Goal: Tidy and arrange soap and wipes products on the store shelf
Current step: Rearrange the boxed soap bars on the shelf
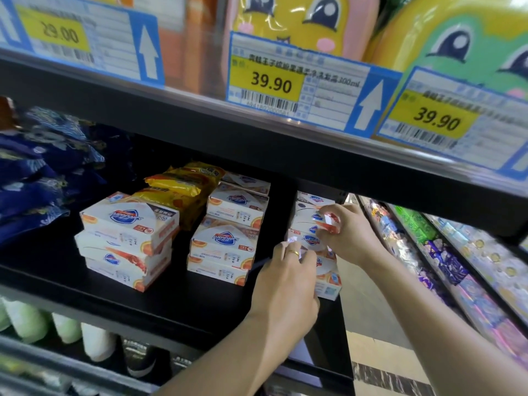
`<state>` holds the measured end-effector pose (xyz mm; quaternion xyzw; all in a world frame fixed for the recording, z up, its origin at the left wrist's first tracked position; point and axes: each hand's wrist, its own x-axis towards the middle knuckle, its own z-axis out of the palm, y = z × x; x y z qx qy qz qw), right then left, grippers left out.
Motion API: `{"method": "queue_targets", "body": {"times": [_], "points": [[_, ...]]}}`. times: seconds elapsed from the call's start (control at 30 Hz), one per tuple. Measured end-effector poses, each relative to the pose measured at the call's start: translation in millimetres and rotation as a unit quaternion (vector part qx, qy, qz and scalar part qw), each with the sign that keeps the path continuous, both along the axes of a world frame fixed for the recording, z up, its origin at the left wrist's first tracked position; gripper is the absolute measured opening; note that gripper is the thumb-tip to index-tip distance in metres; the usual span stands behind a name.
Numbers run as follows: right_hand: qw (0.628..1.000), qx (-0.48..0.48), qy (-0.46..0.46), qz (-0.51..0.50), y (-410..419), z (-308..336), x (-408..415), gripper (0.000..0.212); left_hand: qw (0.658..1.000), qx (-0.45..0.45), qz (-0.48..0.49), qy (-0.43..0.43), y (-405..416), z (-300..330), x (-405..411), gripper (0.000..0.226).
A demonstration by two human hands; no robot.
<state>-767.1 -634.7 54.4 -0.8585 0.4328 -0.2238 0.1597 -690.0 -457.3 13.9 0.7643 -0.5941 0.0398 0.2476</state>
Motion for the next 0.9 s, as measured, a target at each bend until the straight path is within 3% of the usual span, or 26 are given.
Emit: {"method": "queue_targets", "body": {"times": [0.1,0.3,0.43,0.53,0.67,0.8,0.9], "points": [[0.995,-0.098,-0.016,-0.009,16,8,6,0.026,0.999,-0.01,0.004,-0.036,19,16,5,0.062],[0.968,-0.136,-0.145,0.154,62,18,52,0.041,0.993,-0.069,0.055,-0.072,71,39,40,0.056],[0.978,-0.091,-0.051,0.183,85,15,78,0.061,0.986,-0.009,0.112,-0.126,85,37,66,0.064],[0.983,-0.071,-0.026,0.166,95,10,84,0.064,0.976,0.032,0.116,-0.179,89,24,77,0.067],[0.985,-0.097,-0.043,0.139,103,12,87,0.057,0.968,0.038,0.109,-0.224,86,15,86,0.06],[0.982,-0.12,-0.042,0.137,107,13,87,0.051,0.971,0.034,0.115,-0.208,84,18,90,0.049],[0.986,-0.105,-0.048,0.122,109,12,87,0.046,0.975,0.04,0.109,-0.188,84,16,90,0.055]]}}
